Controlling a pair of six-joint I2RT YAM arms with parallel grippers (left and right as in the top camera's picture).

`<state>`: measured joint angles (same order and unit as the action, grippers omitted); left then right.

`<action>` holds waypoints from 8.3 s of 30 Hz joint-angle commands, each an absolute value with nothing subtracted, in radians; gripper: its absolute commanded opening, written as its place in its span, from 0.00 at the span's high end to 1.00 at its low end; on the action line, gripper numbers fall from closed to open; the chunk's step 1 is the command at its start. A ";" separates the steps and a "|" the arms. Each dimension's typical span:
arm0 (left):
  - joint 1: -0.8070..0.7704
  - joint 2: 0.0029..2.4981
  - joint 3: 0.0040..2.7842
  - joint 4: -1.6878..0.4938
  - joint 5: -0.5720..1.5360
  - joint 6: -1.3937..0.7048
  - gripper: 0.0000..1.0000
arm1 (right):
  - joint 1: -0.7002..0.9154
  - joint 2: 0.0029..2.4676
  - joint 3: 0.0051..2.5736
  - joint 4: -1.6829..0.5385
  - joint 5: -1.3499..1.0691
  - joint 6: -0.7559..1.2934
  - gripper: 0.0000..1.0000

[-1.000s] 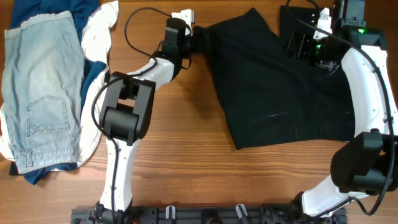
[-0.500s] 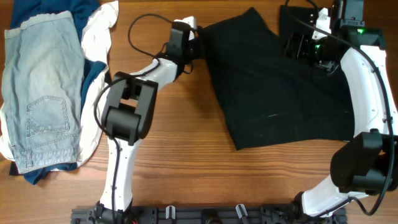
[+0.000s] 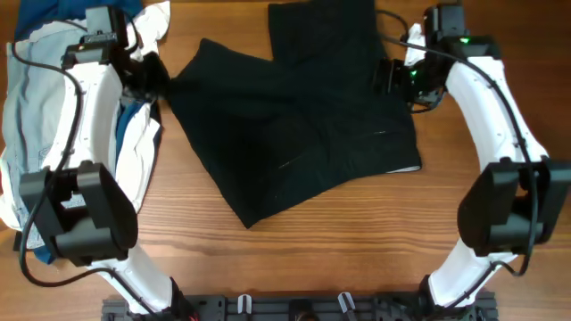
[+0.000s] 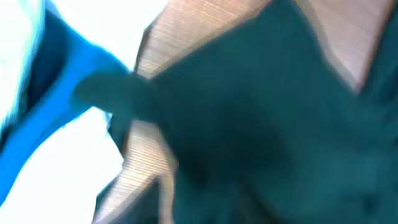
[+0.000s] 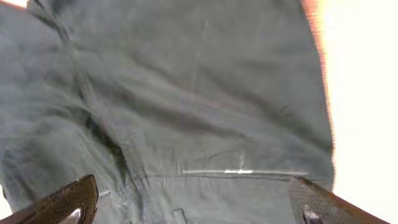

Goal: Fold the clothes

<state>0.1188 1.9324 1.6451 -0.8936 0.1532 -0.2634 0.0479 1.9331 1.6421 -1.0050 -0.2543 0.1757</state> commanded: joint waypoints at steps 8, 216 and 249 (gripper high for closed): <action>0.116 1.795 1.681 -1.016 0.033 -0.239 0.00 | 0.178 2.067 1.461 -1.046 -0.197 0.273 0.02; -0.345 1.554 0.737 -0.754 0.293 -0.994 0.08 | -0.070 1.431 1.170 -1.154 -0.067 0.529 0.04; -0.132 1.642 0.762 -0.649 0.204 -0.867 0.96 | -0.070 1.433 1.005 -1.197 -0.142 0.670 0.21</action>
<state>-0.1951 1.6508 0.7845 -0.6685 0.3725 -0.8944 -0.0692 1.4357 1.1084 -1.2396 -0.0750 0.6060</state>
